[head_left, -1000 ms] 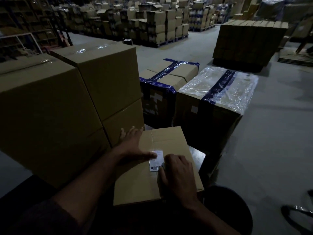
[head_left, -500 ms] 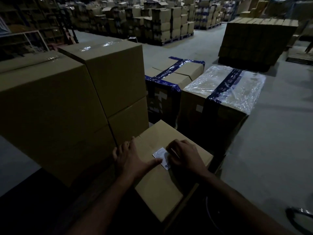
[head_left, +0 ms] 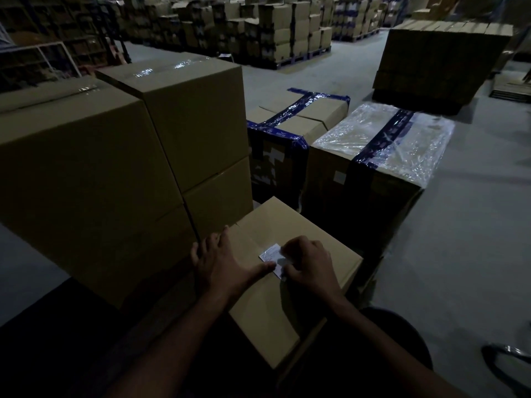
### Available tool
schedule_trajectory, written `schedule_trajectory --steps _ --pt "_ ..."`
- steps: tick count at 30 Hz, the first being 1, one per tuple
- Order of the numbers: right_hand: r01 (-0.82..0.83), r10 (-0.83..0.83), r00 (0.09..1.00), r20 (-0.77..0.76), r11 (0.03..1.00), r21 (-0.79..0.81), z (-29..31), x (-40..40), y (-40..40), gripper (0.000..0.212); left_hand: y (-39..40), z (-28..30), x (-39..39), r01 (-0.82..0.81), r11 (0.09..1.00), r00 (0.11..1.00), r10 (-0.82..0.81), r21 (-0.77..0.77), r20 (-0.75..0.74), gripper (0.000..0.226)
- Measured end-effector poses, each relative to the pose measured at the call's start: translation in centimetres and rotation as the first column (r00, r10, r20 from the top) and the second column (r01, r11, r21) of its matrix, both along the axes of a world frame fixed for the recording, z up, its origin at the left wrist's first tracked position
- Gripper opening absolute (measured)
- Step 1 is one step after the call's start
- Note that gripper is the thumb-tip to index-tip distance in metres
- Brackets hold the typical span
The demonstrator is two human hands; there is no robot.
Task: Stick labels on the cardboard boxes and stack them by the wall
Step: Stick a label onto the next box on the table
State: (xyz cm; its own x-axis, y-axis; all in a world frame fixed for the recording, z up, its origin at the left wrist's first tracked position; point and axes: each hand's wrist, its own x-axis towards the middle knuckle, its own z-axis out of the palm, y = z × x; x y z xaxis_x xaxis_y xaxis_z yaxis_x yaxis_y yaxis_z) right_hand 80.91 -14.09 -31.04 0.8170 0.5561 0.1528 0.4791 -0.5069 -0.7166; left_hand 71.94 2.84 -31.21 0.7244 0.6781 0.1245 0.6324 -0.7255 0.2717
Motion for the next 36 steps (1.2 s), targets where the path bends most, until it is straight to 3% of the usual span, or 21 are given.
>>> schedule_trajectory --steps 3,8,13,17,23,28,33,36 --pt "0.014 -0.010 0.996 -0.087 0.999 0.045 0.0 0.4 -0.4 0.037 0.0 0.1 0.0 0.002 1.000 1.000 -0.002 -0.005 -0.005 0.149" --pt "0.089 -0.088 0.995 0.054 0.996 -0.015 -0.2 -1.1 -0.8 0.025 -0.1 0.2 -0.1 0.006 1.000 1.000 -0.005 -0.015 0.008 0.148" --pt "0.047 -0.039 0.994 -0.099 0.996 0.073 0.0 -0.3 -1.3 0.037 -0.1 0.3 -0.3 0.014 1.000 1.000 -0.013 -0.017 0.028 0.147" --pt "0.111 -0.111 0.994 -0.011 0.994 0.025 -0.2 -1.3 -1.3 0.028 -0.1 0.3 -0.4 0.014 1.000 0.999 -0.013 -0.024 0.031 0.147" --pt "0.088 -0.084 0.994 -0.076 0.995 0.056 0.5 -1.3 -2.1 0.028 -0.1 0.1 -0.2 0.011 1.000 0.999 -0.010 -0.017 0.043 0.147" --pt "0.144 -0.144 0.990 0.004 0.988 0.050 0.2 -2.7 -1.9 0.024 -0.1 0.1 -0.3 0.015 1.000 0.999 -0.014 -0.014 0.036 0.149" --pt "0.162 -0.149 0.983 -0.111 0.979 0.123 0.9 -2.1 -2.5 0.029 0.0 0.0 -0.2 0.015 1.000 0.999 -0.015 -0.010 0.047 0.146" --pt "0.184 -0.181 0.983 -0.044 0.978 0.094 0.7 -3.0 -2.3 0.029 0.1 0.0 -0.3 0.020 1.000 0.998 -0.019 -0.009 0.054 0.143"
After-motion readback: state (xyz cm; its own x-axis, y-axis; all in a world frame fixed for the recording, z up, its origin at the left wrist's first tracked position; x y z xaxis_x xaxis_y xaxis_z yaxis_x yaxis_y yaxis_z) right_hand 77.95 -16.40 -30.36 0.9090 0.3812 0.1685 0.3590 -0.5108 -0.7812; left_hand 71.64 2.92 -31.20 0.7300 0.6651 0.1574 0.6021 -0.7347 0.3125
